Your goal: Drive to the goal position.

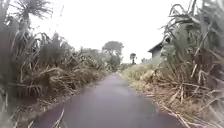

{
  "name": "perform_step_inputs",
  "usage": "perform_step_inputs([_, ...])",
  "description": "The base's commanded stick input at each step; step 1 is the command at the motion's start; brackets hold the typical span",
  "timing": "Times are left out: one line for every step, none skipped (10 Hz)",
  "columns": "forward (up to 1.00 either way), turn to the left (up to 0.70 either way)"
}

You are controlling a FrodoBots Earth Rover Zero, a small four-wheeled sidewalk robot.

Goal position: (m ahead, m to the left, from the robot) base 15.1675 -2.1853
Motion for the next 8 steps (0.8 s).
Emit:
perform_step_inputs([0.70,0.00])
perform_step_inputs([0.70,0.00])
perform_step_inputs([0.70,0.00])
perform_step_inputs([0.70,0.00])
perform_step_inputs([0.70,0.00])
perform_step_inputs([0.70,0.00])
perform_step_inputs([0.70,0.00])
perform_step_inputs([0.70,0.00])
